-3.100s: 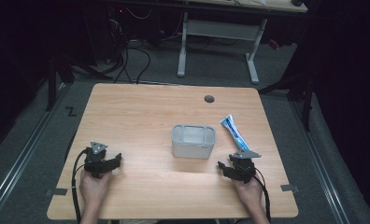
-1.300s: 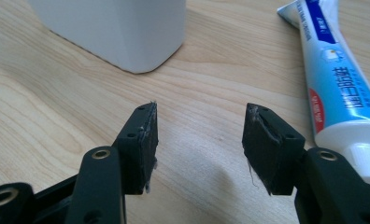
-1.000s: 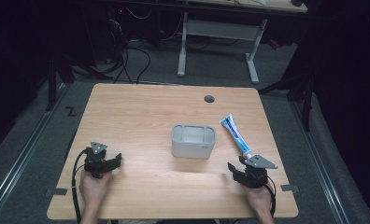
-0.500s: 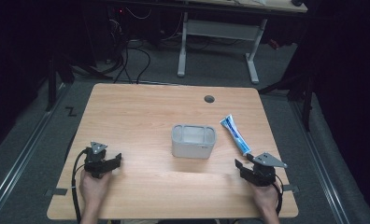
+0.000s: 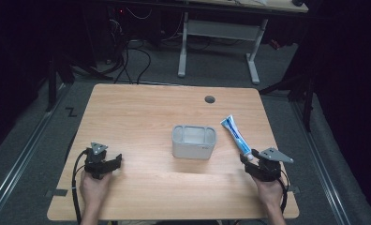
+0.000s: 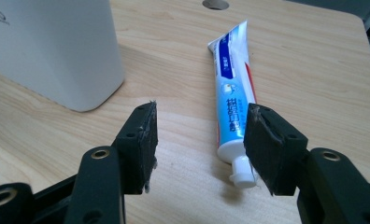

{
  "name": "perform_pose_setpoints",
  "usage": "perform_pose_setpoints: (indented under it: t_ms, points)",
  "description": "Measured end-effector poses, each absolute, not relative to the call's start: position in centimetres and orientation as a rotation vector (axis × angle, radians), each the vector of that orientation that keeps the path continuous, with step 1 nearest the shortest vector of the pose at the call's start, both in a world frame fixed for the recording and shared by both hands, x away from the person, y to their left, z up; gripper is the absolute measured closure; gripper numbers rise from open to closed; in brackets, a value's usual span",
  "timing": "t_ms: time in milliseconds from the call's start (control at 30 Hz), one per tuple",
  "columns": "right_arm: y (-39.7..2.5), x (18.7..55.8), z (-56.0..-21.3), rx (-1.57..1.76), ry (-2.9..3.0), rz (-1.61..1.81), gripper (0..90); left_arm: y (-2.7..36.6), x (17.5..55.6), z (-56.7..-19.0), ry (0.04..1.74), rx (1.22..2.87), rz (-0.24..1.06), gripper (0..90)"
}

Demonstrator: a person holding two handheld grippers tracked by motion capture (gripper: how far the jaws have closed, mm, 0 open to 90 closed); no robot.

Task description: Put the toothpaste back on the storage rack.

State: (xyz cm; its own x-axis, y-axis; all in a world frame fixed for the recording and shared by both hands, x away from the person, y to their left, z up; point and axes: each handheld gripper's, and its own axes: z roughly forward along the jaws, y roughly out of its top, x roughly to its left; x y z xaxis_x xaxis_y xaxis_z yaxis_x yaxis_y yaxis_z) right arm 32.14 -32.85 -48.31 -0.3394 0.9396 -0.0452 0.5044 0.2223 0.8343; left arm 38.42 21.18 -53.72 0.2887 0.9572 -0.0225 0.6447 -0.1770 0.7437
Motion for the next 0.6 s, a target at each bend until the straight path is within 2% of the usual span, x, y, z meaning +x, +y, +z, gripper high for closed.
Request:
perform_pose_setpoints:
  t_ms: [600]
  points:
    - [-33.2, 35.0, -46.0, 1.341, 1.923, 1.057, 45.9, 21.2, 38.4, -53.7, 1.431, 1.909, 0.613, 27.5]
